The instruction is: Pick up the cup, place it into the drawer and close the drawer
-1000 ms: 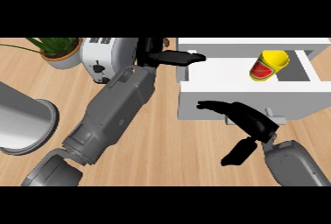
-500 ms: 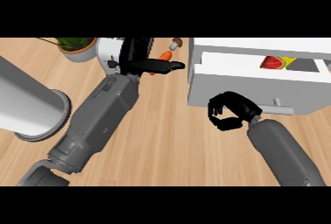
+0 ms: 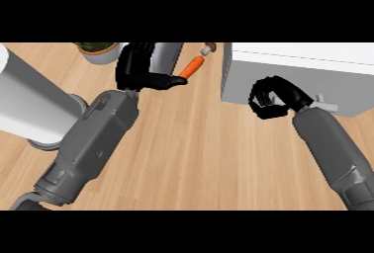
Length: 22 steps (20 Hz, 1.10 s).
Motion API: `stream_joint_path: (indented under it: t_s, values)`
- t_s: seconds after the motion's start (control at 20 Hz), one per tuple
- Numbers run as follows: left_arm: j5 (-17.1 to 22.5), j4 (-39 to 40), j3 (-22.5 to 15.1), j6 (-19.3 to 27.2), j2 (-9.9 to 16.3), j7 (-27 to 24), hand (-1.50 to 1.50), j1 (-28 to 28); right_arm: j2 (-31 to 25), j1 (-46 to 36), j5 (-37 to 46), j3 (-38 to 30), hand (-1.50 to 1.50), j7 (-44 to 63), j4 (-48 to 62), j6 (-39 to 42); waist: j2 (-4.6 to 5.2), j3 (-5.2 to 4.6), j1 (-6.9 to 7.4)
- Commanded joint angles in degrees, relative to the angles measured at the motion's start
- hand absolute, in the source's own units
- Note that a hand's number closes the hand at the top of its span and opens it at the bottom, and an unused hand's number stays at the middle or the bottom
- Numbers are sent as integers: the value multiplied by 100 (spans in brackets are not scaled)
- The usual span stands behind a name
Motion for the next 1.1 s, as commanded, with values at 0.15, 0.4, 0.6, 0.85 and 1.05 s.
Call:
stream_joint_path:
  t_s: [0.15,0.4,0.6,0.85,1.05]
  values:
    - [-15,-250,-102,-285,163,102,-150,292,-399,-1047,-290,-698,150,382,575,-184,91,-6,286]
    - [35,-379,-82,-448,258,90,-150,445,-678,-1000,-528,-889,150,287,420,52,122,-7,360]
    - [-13,-430,-161,-541,258,87,-150,507,-837,-970,-593,-866,150,293,290,372,162,-11,414]
    - [91,-566,-108,-660,315,177,-150,543,-941,-856,-822,-1001,150,328,98,622,125,-7,479]
    - [80,-542,-122,-664,285,134,-150,652,-971,-814,-940,-1049,150,406,-36,768,174,-13,468]
